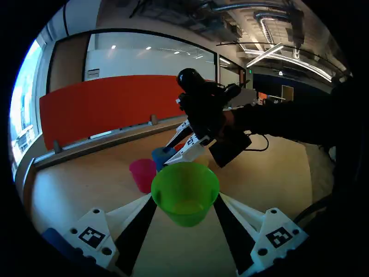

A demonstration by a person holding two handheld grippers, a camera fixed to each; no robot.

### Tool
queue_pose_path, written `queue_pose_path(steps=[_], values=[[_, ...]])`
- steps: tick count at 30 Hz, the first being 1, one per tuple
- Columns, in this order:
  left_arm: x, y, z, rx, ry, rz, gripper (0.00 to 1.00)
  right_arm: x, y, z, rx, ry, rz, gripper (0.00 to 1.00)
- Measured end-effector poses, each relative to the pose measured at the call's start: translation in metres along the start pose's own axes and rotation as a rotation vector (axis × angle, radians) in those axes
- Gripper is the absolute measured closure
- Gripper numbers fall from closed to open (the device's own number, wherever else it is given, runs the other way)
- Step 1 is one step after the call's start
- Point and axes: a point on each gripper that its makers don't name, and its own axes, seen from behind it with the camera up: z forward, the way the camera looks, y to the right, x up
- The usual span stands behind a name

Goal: Pour water

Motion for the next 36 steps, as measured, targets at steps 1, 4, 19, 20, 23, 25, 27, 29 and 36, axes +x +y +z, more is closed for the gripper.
queue_pose_path(steps=[1, 4, 19, 20, 23, 25, 27, 29, 36], values=[[0.001, 0.000, 0.000, 0.001, 0.000, 0.001, 0.16, 0.003, 0.000, -0.001, -0.001, 0.013, 0.003, 0.09], [0.002, 0.000, -0.001, 0.005, 0.003, 0.003, 0.16, 0.012, 0.000, -0.007, -0.005, 0.053, 0.012, 0.09], [0.020, 0.009, -0.004, 0.017, 0.026, 0.018, 0.16, 0.047, -0.010, -0.070, -0.036, 0.242, 0.055, 0.09], [0.021, 0.011, -0.004, 0.018, 0.026, 0.019, 0.16, 0.049, -0.012, -0.076, -0.038, 0.257, 0.056, 0.09], [0.023, 0.014, -0.005, 0.022, 0.027, 0.025, 0.16, 0.053, -0.019, -0.094, -0.046, 0.298, 0.062, 0.09], [0.024, 0.016, -0.006, 0.023, 0.029, 0.028, 0.16, 0.055, -0.024, -0.105, -0.051, 0.322, 0.066, 0.09], [0.026, 0.019, -0.007, 0.024, 0.031, 0.029, 0.16, 0.057, -0.029, -0.116, -0.056, 0.346, 0.070, 0.09], [0.028, 0.023, -0.008, 0.022, 0.036, 0.029, 0.16, 0.060, -0.035, -0.127, -0.062, 0.371, 0.067, 0.09], [0.034, 0.036, -0.011, 0.010, 0.050, 0.042, 0.16, 0.062, -0.056, -0.165, -0.086, 0.455, 0.061, 0.09]])
